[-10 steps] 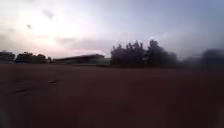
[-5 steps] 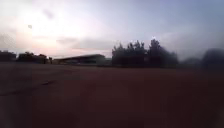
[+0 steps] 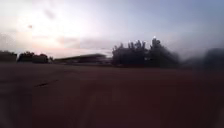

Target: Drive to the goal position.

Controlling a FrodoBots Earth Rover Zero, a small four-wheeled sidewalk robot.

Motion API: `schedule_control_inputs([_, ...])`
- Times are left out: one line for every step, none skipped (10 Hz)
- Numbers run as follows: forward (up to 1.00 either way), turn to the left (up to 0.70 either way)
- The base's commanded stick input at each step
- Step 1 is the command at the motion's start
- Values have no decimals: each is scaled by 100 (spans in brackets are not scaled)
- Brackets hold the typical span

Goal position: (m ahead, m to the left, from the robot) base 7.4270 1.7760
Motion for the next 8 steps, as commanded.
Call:
schedule_control_inputs([70, 0])
schedule_control_inputs([70, 0])
schedule_control_inputs([70, 0])
schedule_control_inputs([70, 0])
schedule_control_inputs([70, 0])
schedule_control_inputs([70, 0])
schedule_control_inputs([70, 0])
schedule_control_inputs([70, 0])
